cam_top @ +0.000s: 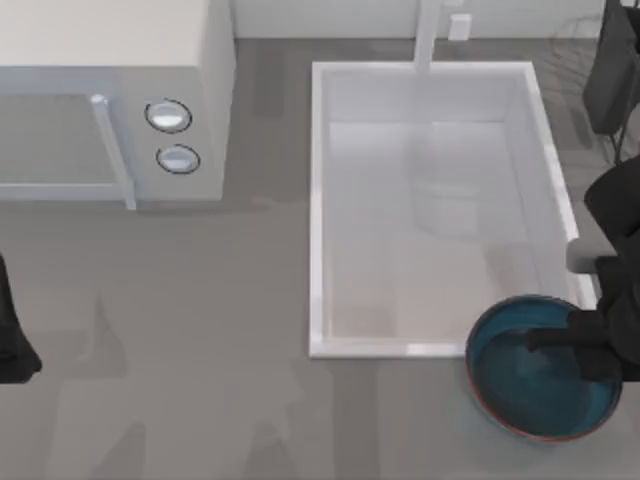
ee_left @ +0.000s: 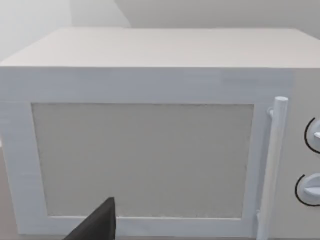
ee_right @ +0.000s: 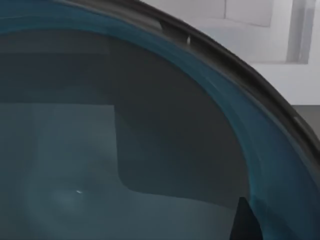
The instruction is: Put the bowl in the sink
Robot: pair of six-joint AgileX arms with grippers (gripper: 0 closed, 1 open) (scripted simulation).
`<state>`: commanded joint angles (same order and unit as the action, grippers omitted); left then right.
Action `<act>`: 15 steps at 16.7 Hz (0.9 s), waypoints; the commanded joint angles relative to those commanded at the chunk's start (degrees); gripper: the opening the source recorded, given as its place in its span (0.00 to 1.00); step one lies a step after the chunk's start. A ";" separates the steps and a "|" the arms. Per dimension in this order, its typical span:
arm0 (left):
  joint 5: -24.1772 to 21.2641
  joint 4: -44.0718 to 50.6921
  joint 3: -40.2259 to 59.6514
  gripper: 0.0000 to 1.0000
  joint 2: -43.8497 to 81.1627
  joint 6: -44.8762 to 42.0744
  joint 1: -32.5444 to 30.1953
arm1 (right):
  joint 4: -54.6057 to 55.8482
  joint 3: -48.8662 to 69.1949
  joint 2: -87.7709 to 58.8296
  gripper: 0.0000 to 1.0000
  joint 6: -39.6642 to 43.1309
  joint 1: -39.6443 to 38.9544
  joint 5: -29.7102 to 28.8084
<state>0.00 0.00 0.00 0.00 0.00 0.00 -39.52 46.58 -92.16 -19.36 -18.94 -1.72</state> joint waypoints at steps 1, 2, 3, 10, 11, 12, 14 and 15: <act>0.00 0.00 0.00 1.00 0.00 0.00 0.00 | 0.00 0.00 0.00 0.00 0.00 0.00 0.00; 0.00 0.00 0.00 1.00 0.00 0.00 0.00 | -0.05 0.04 0.11 0.00 -0.09 -0.09 0.06; 0.00 0.00 0.00 1.00 0.00 0.00 0.00 | -0.19 0.18 0.11 0.00 -0.08 -0.11 0.06; 0.00 0.00 0.00 1.00 0.00 0.00 0.00 | -17.47 13.50 2.94 0.00 0.12 -0.22 0.08; 0.00 0.00 0.00 1.00 0.00 0.00 0.00 | -21.37 16.11 3.69 0.00 0.15 -0.15 0.08; 0.00 0.00 0.00 1.00 0.00 0.00 0.00 | -25.07 18.70 4.47 0.00 0.18 -0.07 0.09; 0.00 0.00 0.00 1.00 0.00 0.00 0.00 | -31.10 23.37 6.13 0.00 0.28 0.10 0.09; 0.00 0.00 0.00 1.00 0.00 0.00 0.00 | -33.22 25.25 6.91 0.00 0.33 0.18 0.10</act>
<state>0.00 0.00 0.00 0.00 0.00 0.00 -72.75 71.83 -85.25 -19.03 -18.76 -1.62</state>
